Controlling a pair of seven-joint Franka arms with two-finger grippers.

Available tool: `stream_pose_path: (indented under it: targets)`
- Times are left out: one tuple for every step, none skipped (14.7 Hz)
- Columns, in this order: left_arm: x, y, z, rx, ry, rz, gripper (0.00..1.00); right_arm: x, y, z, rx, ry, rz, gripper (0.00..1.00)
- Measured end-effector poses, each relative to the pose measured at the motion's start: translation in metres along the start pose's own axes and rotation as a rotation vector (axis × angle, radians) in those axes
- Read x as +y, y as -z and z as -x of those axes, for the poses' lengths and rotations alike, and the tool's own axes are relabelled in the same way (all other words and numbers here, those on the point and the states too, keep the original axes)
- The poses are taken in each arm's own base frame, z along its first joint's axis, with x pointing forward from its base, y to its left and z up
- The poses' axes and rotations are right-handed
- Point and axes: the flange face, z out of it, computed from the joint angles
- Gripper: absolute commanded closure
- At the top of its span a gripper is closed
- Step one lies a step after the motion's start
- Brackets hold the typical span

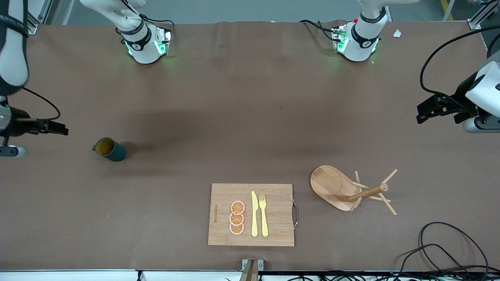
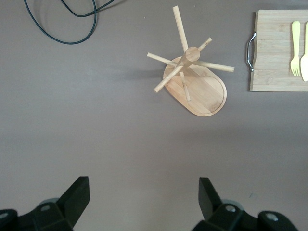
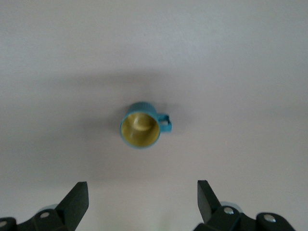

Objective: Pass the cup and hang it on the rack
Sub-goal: 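Lower the right gripper onto the teal mug rim and grasp it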

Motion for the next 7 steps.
stream_pose_path:
  targets:
    - [0.000,0.000,0.000,0.000,0.000,0.000,0.00,0.000,-0.019,-0.004,0.023,0.053,0.003,0.00]
    - [0.000,0.000,0.000,0.000,0.000,0.000,0.00,0.000,-0.039,-0.006,0.045,0.107,0.001,0.00]
    - [0.000,0.000,0.000,0.000,0.000,0.000,0.00,-0.001,-0.059,-0.007,0.061,0.155,-0.016,0.00]
    - [0.000,0.000,0.000,0.000,0.000,0.000,0.00,-0.001,-0.078,-0.008,0.070,0.204,-0.041,0.00]
    - [0.000,0.000,0.000,0.000,0.000,0.000,0.00,0.002,-0.097,-0.009,0.070,0.258,-0.064,0.00]
    - [0.000,0.000,0.000,0.000,0.000,0.000,0.00,0.007,-0.114,-0.011,0.070,0.318,-0.074,0.00]
    - [0.000,0.000,0.000,0.000,0.000,0.000,0.00,0.014,-0.131,-0.016,0.076,0.383,-0.071,0.00]
